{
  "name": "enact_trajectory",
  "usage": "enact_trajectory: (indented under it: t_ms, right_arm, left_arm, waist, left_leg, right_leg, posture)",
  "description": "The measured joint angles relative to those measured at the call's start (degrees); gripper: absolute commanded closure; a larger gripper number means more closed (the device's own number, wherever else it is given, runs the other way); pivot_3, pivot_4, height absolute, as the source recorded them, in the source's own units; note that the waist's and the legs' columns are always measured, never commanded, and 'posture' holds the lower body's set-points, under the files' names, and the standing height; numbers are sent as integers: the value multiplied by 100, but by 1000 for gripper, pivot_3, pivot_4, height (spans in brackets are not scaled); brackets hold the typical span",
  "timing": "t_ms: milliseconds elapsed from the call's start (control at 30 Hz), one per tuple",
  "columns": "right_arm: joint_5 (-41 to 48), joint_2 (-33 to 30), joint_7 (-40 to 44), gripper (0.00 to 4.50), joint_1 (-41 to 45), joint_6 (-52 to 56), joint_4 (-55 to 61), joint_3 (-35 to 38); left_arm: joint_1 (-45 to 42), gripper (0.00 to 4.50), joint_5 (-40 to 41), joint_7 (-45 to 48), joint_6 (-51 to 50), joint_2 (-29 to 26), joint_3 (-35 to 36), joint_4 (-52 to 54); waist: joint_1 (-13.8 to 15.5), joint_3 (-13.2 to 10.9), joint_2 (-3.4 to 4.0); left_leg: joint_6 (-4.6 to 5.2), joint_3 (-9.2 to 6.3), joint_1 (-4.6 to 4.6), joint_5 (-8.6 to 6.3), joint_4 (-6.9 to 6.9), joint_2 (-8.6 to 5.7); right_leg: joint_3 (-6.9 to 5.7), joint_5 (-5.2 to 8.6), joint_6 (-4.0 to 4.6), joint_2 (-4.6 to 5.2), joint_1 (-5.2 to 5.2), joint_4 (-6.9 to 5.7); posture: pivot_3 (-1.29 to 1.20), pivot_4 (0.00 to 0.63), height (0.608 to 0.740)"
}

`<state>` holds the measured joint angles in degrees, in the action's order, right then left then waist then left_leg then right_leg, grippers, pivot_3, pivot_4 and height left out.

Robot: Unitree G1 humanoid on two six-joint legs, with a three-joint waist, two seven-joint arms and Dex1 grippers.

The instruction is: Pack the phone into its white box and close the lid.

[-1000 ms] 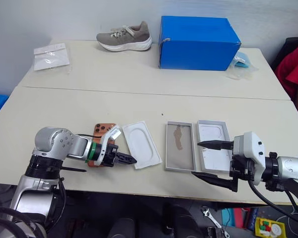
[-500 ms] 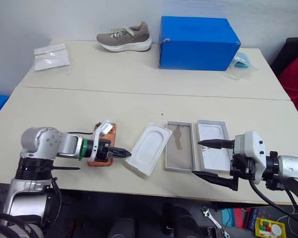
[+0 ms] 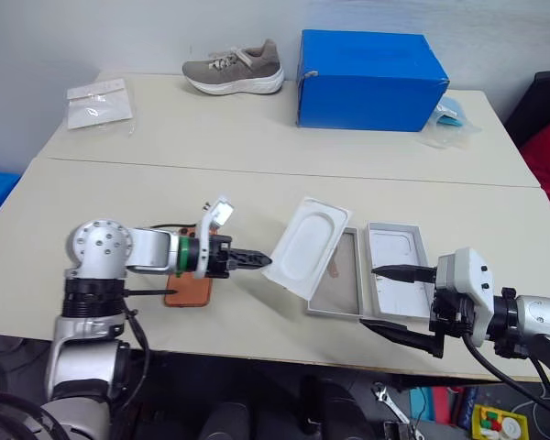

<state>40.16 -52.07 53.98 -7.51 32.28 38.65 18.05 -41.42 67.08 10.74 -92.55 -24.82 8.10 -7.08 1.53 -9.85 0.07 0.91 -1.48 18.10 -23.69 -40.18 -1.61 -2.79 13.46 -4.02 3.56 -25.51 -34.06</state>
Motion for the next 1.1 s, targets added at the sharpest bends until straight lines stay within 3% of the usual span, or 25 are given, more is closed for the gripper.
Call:
enact_trajectory:
  t_ms: [167, 433, 533, 700, 900, 1100]
  right_arm:
    - [-550, -20, 1, 0, -80, -259, 5, -256]
    - [-1546, 206, -301, 0, 994, -235, -450, -2010]
    - [-1876, 367, -307, 503, 1265, -270, -760, -2527]
    - [-2497, 585, -324, 2224, 1542, -593, -1281, -3152]
    - [-2701, 695, -206, 4472, 1542, -842, -1379, -3277]
    - [-2735, 1040, -197, 4491, 1690, -694, -1134, -3613]
  left_arm:
    - [-63, 4445, 402, -632, 1, 231, 298, -46]
    - [-134, 4445, 560, -1053, 0, 216, 635, -239]
    - [-183, 4500, 560, -1115, 1, 131, 722, -282]
    - [-219, 4500, 608, -1191, 3, 99, 774, -280]
    - [-69, 4500, 849, -1350, 4, 106, 775, -164]
    - [43, 4500, 1108, -1529, 2, 122, 770, -15]
  waist:
    - [-24, 0, -1]
    - [-21, 0, -2]
    - [-17, 0, -2]
    - [-15, 0, -3]
    - [-22, 0, -3]
    - [-36, 0, -3]
  left_leg:
    - [-16, 2, -6, 9, 0, 0]
    - [-36, 2, -17, 20, 2, -1]
    - [-37, 0, -15, 20, 2, -3]
    - [-38, -2, -14, 22, 3, -10]
    - [-42, -3, -16, 24, 3, -10]
    - [-47, -3, -19, 27, 2, -10]
  right_leg:
    - [2, 0, 0, -2, 0, 0]
    - [0, 2, 5, -2, 0, -2]
    - [-2, 2, 5, -1, -1, -2]
    - [-4, 2, 4, 4, -1, -1]
    - [-4, 2, 4, 3, -1, -1]
    - [-3, 2, 5, 4, -1, -5]
  posture:
    - [0, 150, 740]
    - [0, 150, 740]
    - [0, 150, 740]
    - [0, 150, 740]
    - [0, 150, 740]
    - [0, 150, 740]
